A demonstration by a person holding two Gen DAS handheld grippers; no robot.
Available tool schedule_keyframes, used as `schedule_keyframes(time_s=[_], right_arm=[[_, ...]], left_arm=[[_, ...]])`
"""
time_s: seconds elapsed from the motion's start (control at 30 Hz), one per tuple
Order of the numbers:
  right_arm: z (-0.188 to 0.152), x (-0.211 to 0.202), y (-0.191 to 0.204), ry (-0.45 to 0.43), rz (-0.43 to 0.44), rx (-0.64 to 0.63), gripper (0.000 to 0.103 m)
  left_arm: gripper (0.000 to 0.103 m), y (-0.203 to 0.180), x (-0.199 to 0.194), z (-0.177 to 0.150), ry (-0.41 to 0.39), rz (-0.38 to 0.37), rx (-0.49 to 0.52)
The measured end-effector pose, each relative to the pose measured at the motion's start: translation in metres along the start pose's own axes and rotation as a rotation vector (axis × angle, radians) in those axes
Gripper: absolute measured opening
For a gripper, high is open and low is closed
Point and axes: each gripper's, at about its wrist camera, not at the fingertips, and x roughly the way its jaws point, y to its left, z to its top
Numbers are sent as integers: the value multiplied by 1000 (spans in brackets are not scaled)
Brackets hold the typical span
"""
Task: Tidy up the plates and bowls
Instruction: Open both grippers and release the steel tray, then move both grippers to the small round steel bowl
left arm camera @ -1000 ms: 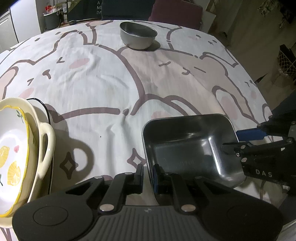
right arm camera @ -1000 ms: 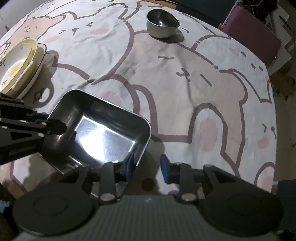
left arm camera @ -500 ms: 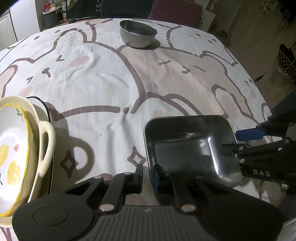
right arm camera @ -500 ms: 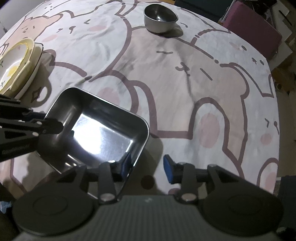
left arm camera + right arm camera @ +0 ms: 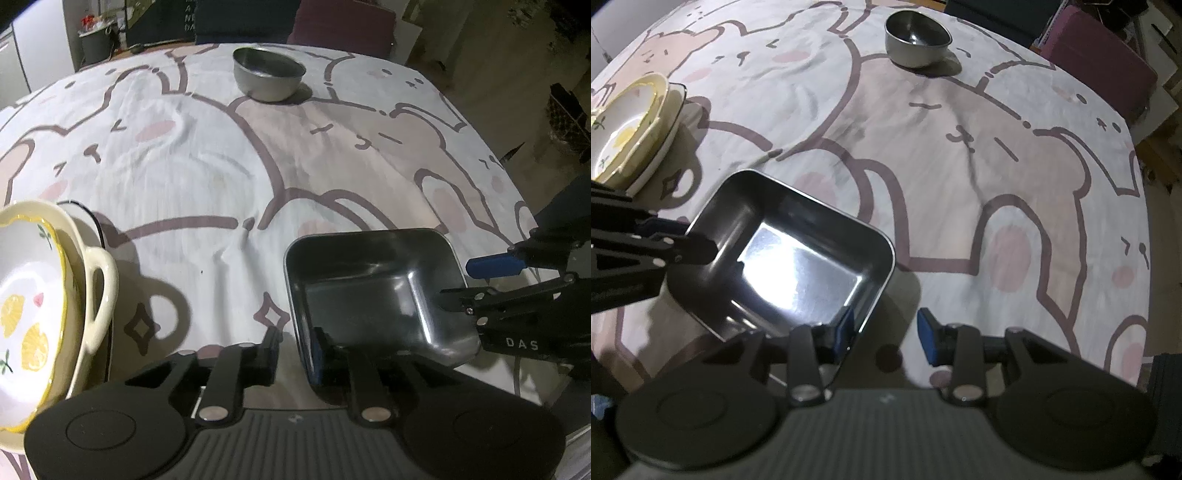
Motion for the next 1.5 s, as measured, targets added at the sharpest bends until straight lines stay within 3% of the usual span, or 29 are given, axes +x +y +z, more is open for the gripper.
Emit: schedule_keyframes(time_s=[0.17,0.33,0.7,0.8,0.87,0.9,1.23,1.5], right_arm=[[-5,-8,-2,-21,5,8,50],[-10,-16,-4,-45,14,13,56],[-19,-37,-8,-116,9,48,74],[-25,-46,-11,-154,12,47,84],[-28,-52,-10,-187,2,36,100],[-30,-55,-10,-205,1,33,102],[-47,-97,-23,-402,-41,95,103],[-14,-113,-54,-554,-90,209,103]], left_arm=[[45,-2,-7,1,-22,-6,20],[74,-8,-14,2,-53,-4,62],[93,-12,-27,3,-89,3,118],[100,-13,-35,3,-100,-7,126],[101,-13,-41,2,-105,-18,131],[102,-13,-44,2,-106,-20,135],[103,-4,-86,25,-200,-47,136],[103,9,-104,79,-338,-32,89]])
